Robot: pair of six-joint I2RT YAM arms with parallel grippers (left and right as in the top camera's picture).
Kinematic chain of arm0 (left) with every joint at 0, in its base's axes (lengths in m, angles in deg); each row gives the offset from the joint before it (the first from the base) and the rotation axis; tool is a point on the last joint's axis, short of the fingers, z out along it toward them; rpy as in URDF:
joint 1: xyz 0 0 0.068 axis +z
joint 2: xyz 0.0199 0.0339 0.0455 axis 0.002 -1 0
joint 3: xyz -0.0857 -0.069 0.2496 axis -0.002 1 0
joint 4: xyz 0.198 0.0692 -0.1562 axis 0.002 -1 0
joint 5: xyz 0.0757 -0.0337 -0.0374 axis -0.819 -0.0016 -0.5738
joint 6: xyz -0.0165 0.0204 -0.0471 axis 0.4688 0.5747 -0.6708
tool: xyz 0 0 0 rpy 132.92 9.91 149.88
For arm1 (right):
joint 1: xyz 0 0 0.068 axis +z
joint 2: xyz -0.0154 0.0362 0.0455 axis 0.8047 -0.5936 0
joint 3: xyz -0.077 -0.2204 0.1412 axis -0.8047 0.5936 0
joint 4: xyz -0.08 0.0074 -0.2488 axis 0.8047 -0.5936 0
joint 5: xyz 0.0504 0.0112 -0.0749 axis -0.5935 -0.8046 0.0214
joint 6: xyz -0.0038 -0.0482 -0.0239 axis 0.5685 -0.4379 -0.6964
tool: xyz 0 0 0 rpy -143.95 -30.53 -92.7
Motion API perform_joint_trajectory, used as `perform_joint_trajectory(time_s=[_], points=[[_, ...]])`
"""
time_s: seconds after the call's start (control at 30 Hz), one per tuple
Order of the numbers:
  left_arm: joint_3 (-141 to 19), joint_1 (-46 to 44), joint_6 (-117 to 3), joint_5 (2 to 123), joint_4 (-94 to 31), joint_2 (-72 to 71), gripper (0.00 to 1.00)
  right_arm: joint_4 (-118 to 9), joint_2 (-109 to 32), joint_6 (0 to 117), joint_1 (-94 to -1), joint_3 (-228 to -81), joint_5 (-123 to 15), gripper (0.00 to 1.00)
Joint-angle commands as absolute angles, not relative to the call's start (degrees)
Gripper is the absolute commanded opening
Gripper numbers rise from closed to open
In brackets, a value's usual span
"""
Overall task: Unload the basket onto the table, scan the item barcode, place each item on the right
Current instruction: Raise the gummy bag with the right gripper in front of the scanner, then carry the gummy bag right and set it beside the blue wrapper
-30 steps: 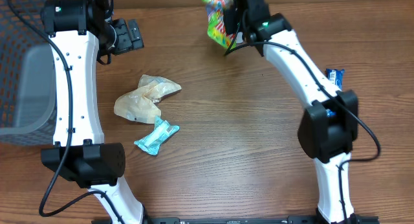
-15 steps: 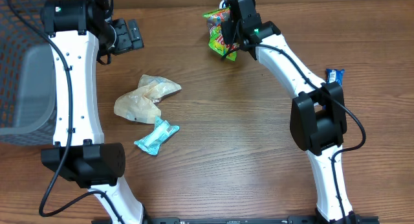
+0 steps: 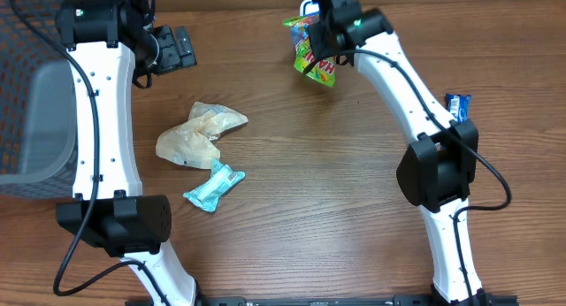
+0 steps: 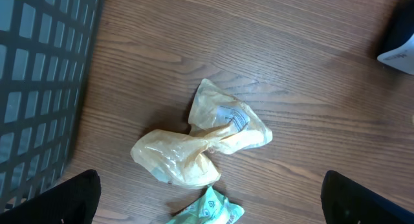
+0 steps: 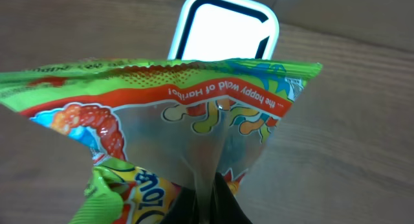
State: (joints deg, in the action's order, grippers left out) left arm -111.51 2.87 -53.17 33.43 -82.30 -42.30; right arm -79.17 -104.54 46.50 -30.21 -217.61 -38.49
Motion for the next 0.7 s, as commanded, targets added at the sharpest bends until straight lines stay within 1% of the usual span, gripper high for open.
perform_joint_trajectory(time_s=[0.0,0.1,0.23,0.5,0.67], points=[[-111.2,2.5,-52.7,33.1,-82.2,-42.1,1.00,-87.5,-99.1,49.8,-30.6,-228.0,-43.9,0.04],[-111.2,2.5,-52.7,33.1,-82.2,-42.1,1.00,-97.6,-96.3,52.4,-31.8,-233.8,-45.6,0.04],[-111.2,2.5,-52.7,33.1,-82.2,-42.1,1.00,-106.7,-91.2,54.1,-35.4,-236.7,-46.0,0.04],[-111.2,2.5,-52.7,33.1,-82.2,-42.1,1.00,-118.8,-83.8,57.1,-45.0,-236.7,-46.0,0.04],[-111.2,2.5,-52.7,33.1,-82.2,-42.1,1.00,-119.1,-81.0,57.1,-51.1,-235.0,-47.9,0.04]])
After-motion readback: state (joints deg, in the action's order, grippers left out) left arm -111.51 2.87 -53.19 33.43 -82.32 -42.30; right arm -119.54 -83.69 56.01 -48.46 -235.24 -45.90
